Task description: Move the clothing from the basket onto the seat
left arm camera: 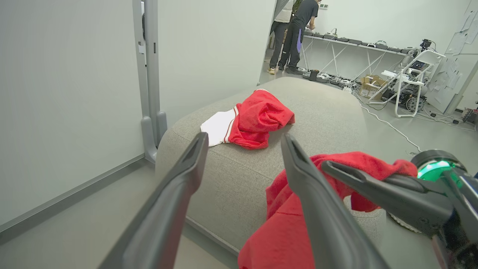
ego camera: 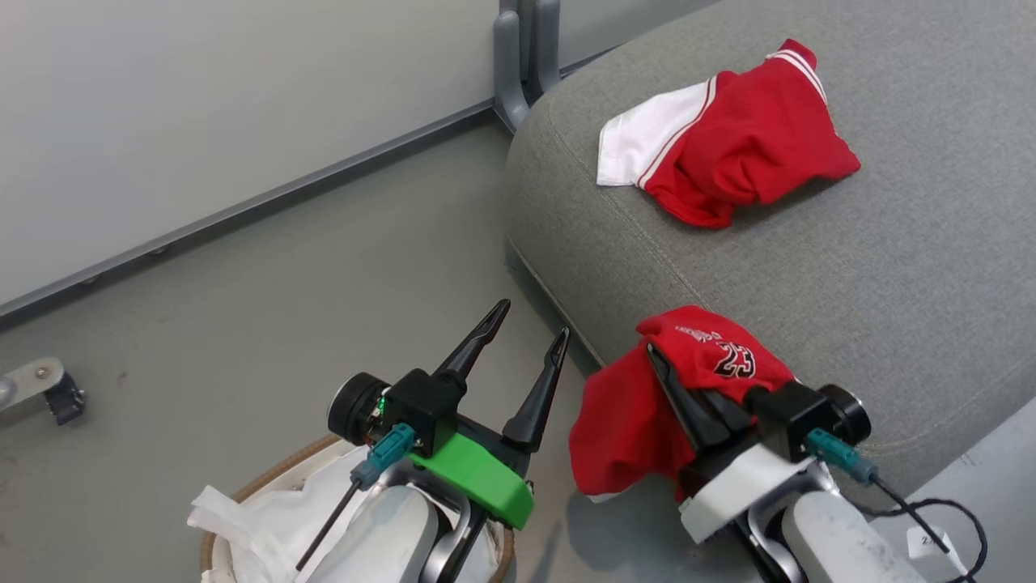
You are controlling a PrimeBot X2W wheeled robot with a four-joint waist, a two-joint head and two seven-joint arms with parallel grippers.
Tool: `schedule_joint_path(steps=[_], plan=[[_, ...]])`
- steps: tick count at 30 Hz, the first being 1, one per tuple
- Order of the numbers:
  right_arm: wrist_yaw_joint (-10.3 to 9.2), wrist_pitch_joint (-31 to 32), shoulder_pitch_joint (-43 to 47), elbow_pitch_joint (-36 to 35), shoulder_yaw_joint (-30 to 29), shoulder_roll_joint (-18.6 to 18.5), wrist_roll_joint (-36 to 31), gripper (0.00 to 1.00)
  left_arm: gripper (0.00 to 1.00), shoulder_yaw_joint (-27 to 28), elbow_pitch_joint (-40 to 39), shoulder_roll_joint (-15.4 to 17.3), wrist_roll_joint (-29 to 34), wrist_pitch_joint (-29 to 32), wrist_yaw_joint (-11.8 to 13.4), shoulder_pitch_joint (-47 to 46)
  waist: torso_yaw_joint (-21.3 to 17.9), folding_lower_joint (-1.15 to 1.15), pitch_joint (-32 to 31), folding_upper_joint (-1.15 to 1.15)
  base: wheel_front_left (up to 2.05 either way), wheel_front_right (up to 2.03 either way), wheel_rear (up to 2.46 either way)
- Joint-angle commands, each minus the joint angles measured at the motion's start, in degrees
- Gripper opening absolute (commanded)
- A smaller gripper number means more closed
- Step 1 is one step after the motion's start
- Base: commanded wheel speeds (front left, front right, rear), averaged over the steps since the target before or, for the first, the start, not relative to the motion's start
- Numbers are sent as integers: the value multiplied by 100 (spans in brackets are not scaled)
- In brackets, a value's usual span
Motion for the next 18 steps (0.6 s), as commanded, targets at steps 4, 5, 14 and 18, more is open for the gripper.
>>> schedule_joint_path(steps=[4, 5, 14, 18], plan=[[-4, -27, -704, -232, -130, -309, -125, 0, 100, -20, 147, 167, 14, 3, -10, -148, -311, 0, 585, -1, 0, 0, 0], [-4, -26, -930, -293, -185, -413, -146, 0, 100, -21, 176, 194, 22, 3, -11, -162, -311, 0, 660, -1, 0, 0, 0], [-4, -26, -3040, -219, -1114, -1651, -230, 0, 100, -135, 163, 437, 108, 3, -11, -487, -122, 0, 1395, -1, 0, 0, 0], [-5, -26, -3819, 215, -1490, -2229, -473, 0, 100, -257, 193, 532, 93, 4, -11, -700, 73, 0, 1784, -1, 0, 0, 0]])
